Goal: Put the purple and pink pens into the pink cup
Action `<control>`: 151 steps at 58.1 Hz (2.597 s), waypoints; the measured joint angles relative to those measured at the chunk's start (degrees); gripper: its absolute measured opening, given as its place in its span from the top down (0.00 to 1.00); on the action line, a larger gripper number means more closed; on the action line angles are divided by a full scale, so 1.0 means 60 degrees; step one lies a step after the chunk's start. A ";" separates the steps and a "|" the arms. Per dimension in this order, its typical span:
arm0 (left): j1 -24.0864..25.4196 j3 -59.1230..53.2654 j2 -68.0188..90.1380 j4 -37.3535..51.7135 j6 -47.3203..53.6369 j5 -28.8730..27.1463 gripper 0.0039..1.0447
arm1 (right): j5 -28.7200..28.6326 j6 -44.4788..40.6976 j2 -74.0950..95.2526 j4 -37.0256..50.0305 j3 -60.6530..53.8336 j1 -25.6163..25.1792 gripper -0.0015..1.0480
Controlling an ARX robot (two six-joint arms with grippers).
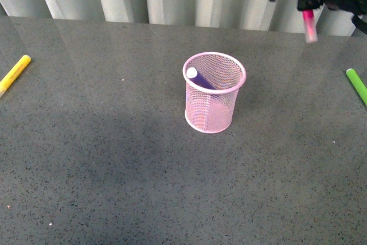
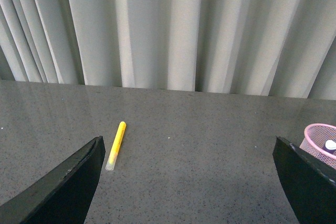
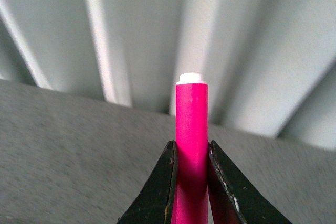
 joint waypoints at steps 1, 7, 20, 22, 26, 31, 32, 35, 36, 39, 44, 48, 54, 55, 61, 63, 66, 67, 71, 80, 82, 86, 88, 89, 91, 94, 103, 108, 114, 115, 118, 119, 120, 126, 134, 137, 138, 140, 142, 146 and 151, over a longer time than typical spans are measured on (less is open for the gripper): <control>0.0000 0.0000 0.0000 0.0000 0.0000 0.0000 0.06 | -0.0018 -0.0044 -0.0025 0.0124 -0.0029 0.0087 0.89; 0.0000 0.0000 0.0000 0.0000 0.0000 0.0000 0.06 | -0.0025 -0.0284 -0.0146 0.1249 -0.0353 0.0998 0.89; 0.0000 -0.0004 0.0000 0.0000 0.0000 0.0000 0.06 | 0.0379 -0.0645 0.0069 0.3603 -0.0925 0.2641 0.89; 0.0000 -0.0004 0.0000 0.0000 0.0000 -0.0004 0.06 | 0.0441 -0.0707 0.0142 0.3916 -0.0947 0.2838 0.89; 0.0000 -0.0004 0.0000 0.0000 0.0000 0.0000 0.06 | 0.0543 -0.0710 0.0281 0.4262 -0.0962 0.3173 0.89; 0.0000 0.0000 0.0000 0.0000 0.0000 0.0000 0.06 | 0.0721 -0.0721 0.0568 0.4437 -0.0958 0.3519 0.89; 0.0000 -0.0004 0.0004 0.0000 -0.0004 -0.0004 0.06 | 0.0765 -0.0696 0.0652 0.4452 -0.0958 0.3566 0.89; 0.0000 -0.0004 0.0000 0.0000 0.0000 -0.0004 0.06 | 0.0823 -0.0641 0.0867 0.4473 -0.0936 0.3610 0.89; 0.0000 0.0000 0.0000 0.0000 0.0000 0.0000 0.06 | 0.0838 -0.0623 0.0907 0.4473 -0.0933 0.3606 0.89; 0.0000 -0.0004 0.0000 0.0000 0.0000 -0.0004 0.06 | 0.0867 -0.0586 0.0987 0.4473 -0.0925 0.3581 0.89; 0.0000 0.0000 0.0000 0.0000 0.0000 0.0000 0.06 | 0.0973 -0.0554 0.1060 0.4473 -0.0896 0.3421 0.89; 0.0000 -0.0004 0.0000 0.0000 0.0000 -0.0004 0.06 | 0.0987 -0.0466 0.1060 0.4444 -0.0867 0.3293 0.89; 0.0000 0.0000 0.0000 0.0000 0.0000 0.0000 0.06 | 0.1009 -0.0288 0.1060 0.4306 -0.0852 0.3115 0.89; 0.0000 0.0000 0.0000 0.0000 0.0000 0.0000 0.06 | 0.1013 -0.0273 0.1060 0.4302 -0.0852 0.3089 0.89; 0.0000 0.0000 0.0000 0.0000 0.0000 -0.0004 0.06 | 0.1013 -0.0233 0.1060 0.4360 -0.0867 0.2994 0.89; 0.0000 -0.0004 0.0000 0.0000 0.0000 0.0000 0.06 | 0.1016 -0.0233 0.1067 0.4404 -0.0882 0.2983 0.89; 0.0000 0.0000 0.0000 0.0000 0.0000 -0.0004 0.06 | 0.1045 -0.0226 0.1075 0.4430 -0.0911 0.2987 0.89; 0.0000 -0.0004 0.0000 0.0000 0.0000 0.0000 0.06 | 0.1049 -0.0222 0.1082 0.4437 -0.0925 0.2987 0.89; 0.0000 -0.0004 0.0000 0.0000 0.0000 -0.0004 0.06 | 0.1086 -0.0182 0.1180 0.4484 -0.0947 0.3016 0.89; 0.0000 -0.0004 0.0000 0.0000 0.0000 -0.0004 0.06 | 0.1188 -0.0087 0.1384 0.4564 -0.1075 0.3045 0.89; 0.0000 0.0000 0.0000 0.0000 0.0000 -0.0004 0.06 | 0.1206 -0.0076 0.1384 0.4564 -0.1107 0.3045 0.89; 0.0000 -0.0004 0.0000 0.0000 0.0000 0.0000 0.06 | 0.1217 -0.0062 0.1384 0.4605 -0.1162 0.3045 0.89; 0.0000 -0.0004 0.0000 0.0000 0.0000 -0.0004 0.06 | 0.1228 -0.0051 0.1388 0.4619 -0.1184 0.3045 0.89; 0.0000 0.0000 0.0000 0.0000 0.0000 0.0000 0.06 | 0.1228 -0.0040 0.1388 0.4626 -0.1206 0.3045 0.89; 0.0000 -0.0004 0.0000 0.0000 0.0000 -0.0004 0.06 | 0.1231 -0.0015 0.1388 0.4637 -0.1235 0.3045 0.89; 0.0000 0.0000 0.0000 0.0000 0.0000 0.0000 0.06 | 0.1249 -0.0007 0.1395 0.4645 -0.1271 0.3045 0.89; 0.0000 -0.0004 0.0000 0.0000 -0.0004 0.0000 0.06 | 0.1264 0.0058 0.1457 0.4688 -0.1424 0.3038 0.89; 0.0000 0.0000 0.0000 0.0000 0.0000 -0.0004 0.06 | 0.1290 0.0095 0.1494 0.4685 -0.1486 0.3038 0.89; 0.0000 -0.0004 0.0000 0.0000 0.0000 0.0000 0.06 | 0.1213 0.0109 0.1508 0.4568 -0.1541 0.3038 0.89; 0.0000 0.0000 0.0000 0.0000 0.0000 -0.0004 0.06 | 0.1184 0.0117 0.1508 0.4550 -0.1545 0.3038 0.89; 0.0000 -0.0004 0.0000 0.0000 0.0000 -0.0004 0.06 | 0.1122 0.0131 0.1508 0.4488 -0.1555 0.3038 0.87; 0.0000 -0.0004 0.0000 0.0000 0.0000 0.0000 0.06 | 0.1122 0.0142 0.1508 0.4477 -0.1555 0.3038 0.83; 0.0000 -0.0004 0.0000 0.0000 0.0000 0.0000 0.06 | 0.1118 0.0168 0.1508 0.4459 -0.1563 0.3038 0.78; 0.0000 0.0000 0.0000 0.0000 0.0000 -0.0004 0.06 | 0.1129 0.0251 0.1504 0.4371 -0.1585 0.3027 0.61; 0.0000 -0.0004 0.0000 0.0000 0.0000 -0.0004 0.06 | 0.1213 0.0339 0.1381 0.4273 -0.1643 0.3020 0.40; 0.0000 -0.0004 0.0000 0.0000 0.0000 -0.0004 0.06 | 0.1220 0.0353 0.1304 0.4248 -0.1661 0.3009 0.33; 0.0000 -0.0004 0.0000 0.0000 0.0000 -0.0004 0.06 | 0.1231 0.0386 0.1268 0.4222 -0.1661 0.3005 0.30; 0.0000 -0.0004 0.0000 0.0000 0.0000 -0.0004 0.06 | 0.1260 0.0419 0.1195 0.4171 -0.1665 0.2998 0.25; 0.0000 0.0000 0.0000 0.0000 0.0000 0.0000 0.06 | 0.1282 0.0423 0.1118 0.4142 -0.1679 0.2991 0.20; 0.0000 -0.0004 0.0000 0.0000 0.0000 -0.0004 0.06 | 0.1311 0.0455 0.0958 0.4098 -0.1727 0.2973 0.10; 0.0000 -0.0004 0.0000 0.0000 0.0000 0.0000 0.06 | 0.1388 0.0554 0.0612 0.3920 -0.1894 0.2936 0.06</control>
